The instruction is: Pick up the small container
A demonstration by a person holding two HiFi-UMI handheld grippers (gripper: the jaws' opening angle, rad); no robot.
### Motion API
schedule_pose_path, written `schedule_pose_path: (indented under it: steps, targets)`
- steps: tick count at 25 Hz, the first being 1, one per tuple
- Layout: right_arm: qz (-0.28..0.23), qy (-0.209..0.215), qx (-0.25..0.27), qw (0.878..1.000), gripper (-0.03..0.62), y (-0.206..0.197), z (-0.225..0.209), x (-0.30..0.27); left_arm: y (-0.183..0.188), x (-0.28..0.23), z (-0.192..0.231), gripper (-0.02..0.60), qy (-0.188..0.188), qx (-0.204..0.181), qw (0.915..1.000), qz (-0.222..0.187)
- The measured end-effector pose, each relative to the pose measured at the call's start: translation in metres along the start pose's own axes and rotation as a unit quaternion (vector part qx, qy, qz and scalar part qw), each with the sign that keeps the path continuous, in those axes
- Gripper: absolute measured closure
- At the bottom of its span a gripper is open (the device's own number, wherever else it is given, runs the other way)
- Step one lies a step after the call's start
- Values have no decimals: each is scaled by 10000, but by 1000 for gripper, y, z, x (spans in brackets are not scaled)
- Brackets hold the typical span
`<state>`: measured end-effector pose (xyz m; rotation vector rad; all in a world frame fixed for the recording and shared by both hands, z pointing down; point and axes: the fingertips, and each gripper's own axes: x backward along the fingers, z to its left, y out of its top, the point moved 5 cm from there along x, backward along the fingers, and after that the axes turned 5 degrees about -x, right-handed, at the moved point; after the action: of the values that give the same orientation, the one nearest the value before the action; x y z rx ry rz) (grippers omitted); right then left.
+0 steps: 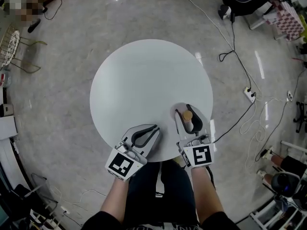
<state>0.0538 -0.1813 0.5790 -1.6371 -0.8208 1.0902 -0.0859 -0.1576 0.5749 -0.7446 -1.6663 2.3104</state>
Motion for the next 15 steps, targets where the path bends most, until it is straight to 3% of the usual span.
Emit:
schedule_pose_path:
  steps: [9,15]
  targets:
    - [-4,-38,150,9999,459,-2,-1,0,-4,-1,-4,554,-45,-31,10000,-56]
    - [116,150,220,9996,464,0,0,-2,-7,0,-1,554,36,37,10000,22]
